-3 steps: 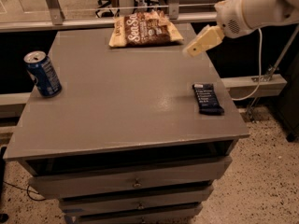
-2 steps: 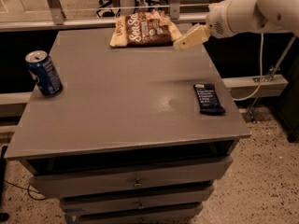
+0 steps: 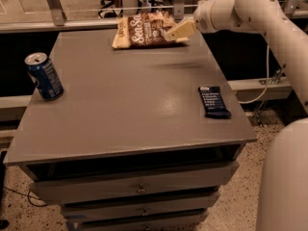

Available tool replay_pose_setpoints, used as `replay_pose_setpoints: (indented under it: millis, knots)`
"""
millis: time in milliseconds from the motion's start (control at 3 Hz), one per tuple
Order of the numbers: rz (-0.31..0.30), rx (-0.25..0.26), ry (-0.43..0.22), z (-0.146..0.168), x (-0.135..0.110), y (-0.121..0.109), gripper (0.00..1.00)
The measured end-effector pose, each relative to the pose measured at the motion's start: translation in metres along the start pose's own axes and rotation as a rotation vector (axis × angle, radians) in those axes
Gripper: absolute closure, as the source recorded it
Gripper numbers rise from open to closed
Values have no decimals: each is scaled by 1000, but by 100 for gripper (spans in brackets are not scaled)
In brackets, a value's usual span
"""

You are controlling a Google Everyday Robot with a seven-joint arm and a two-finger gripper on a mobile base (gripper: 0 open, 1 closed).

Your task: Move brown chip bag near rxbar blueberry

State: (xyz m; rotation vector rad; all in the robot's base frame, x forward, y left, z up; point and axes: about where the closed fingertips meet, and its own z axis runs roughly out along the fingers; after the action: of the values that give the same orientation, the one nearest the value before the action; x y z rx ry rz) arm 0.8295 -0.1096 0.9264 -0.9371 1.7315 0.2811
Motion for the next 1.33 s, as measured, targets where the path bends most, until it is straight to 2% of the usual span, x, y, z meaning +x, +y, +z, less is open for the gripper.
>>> replay_pose_setpoints:
  millis: [333,1000,1333]
  knots:
    - [-3,-29,5,33,2,-3,0]
    - [15,-75,21,76,13,0,0]
    - [17,-106,25,93,15,7,18]
